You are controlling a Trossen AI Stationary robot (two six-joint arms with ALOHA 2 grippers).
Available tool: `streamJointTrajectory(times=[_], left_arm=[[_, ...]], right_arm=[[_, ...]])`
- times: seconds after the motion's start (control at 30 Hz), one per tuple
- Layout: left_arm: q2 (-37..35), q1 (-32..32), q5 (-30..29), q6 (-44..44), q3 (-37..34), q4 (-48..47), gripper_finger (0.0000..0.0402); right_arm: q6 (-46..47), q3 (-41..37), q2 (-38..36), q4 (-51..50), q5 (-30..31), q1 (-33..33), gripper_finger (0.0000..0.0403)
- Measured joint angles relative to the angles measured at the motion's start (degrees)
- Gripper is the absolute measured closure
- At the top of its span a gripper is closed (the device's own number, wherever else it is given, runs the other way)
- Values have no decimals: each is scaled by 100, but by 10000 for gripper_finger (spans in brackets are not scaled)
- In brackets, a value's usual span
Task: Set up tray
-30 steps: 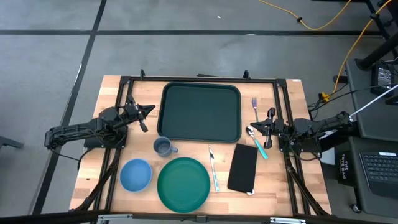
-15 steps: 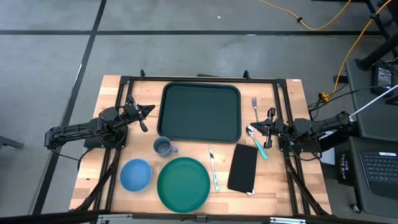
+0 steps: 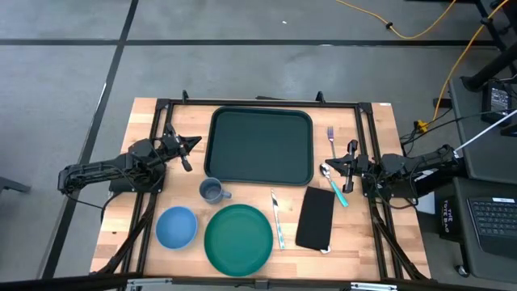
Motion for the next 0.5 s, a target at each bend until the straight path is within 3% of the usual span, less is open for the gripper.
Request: streamJointTrajectory(times=[0.5], left_arm=[[0, -1, 0, 0, 1, 0, 397]], right_arm=[[0, 1, 1, -2, -1, -1, 393]])
